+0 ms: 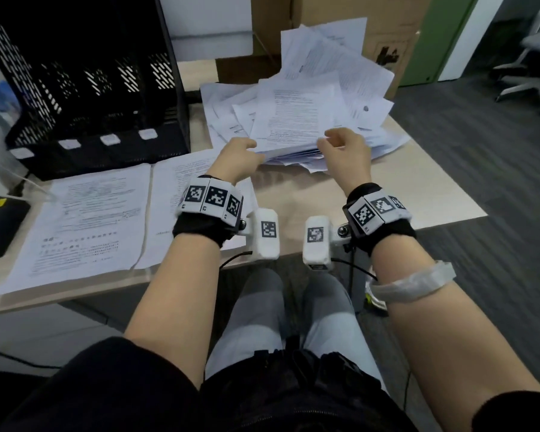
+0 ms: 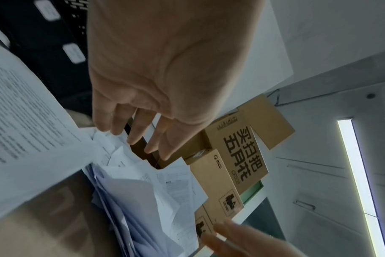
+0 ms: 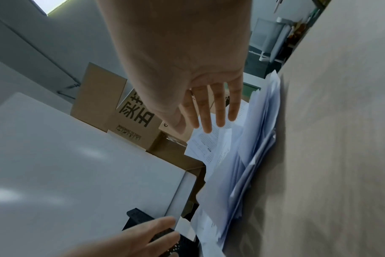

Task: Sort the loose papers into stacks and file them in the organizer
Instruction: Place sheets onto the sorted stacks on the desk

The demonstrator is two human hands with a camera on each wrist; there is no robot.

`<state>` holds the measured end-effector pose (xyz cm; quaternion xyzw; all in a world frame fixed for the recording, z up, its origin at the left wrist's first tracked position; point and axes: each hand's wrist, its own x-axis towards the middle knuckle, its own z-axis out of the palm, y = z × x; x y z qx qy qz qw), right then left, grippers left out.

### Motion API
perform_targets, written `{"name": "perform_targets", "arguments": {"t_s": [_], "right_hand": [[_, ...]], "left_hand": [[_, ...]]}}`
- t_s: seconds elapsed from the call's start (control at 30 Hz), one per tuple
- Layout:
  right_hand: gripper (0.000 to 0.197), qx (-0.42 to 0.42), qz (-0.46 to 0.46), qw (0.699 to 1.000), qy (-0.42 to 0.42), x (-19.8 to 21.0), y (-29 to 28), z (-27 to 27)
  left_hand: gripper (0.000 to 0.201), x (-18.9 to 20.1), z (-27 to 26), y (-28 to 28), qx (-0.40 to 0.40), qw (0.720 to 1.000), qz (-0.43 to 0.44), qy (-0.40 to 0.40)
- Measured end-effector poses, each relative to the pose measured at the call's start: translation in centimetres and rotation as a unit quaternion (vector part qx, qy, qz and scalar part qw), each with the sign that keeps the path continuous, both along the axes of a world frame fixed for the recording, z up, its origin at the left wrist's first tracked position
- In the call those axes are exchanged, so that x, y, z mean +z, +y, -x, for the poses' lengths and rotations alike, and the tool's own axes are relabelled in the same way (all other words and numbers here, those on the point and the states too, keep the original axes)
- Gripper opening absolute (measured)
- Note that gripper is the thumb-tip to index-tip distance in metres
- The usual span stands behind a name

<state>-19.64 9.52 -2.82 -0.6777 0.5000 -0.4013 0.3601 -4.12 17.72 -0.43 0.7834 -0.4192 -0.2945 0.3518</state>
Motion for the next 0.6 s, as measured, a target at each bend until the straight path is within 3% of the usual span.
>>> {"name": "perform_targets", "arguments": {"t_s": [0.07, 0.3, 0.5, 0.6], "right_hand": [[0.035, 0.021, 0.008, 1.0, 0.02, 0.4, -1.0, 0.2], [0.037, 0.119, -0.001, 0.988, 0.099, 0.2, -4.8, -0.6], [0.055, 0.126, -0.082, 0.961, 0.231, -2.2, -8.1, -1.9], [0.065, 0.119, -0.125, 0.954, 0.245, -3.5, -9.2, -1.7]], "left_hand": [[0.017, -0.4, 0.3, -1.7, 0.007, 1.0, 0.007, 0.013], [0.041, -2.5, -0.6, -7.0, 0.106, 0.993, 0.05, 0.032], [0.047, -4.1, -1.8, -10.6, 0.118, 0.991, -0.058, -0.028], [0.059, -4.7, -1.8, -11.5, 0.122, 0.986, -0.101, -0.043]]}}
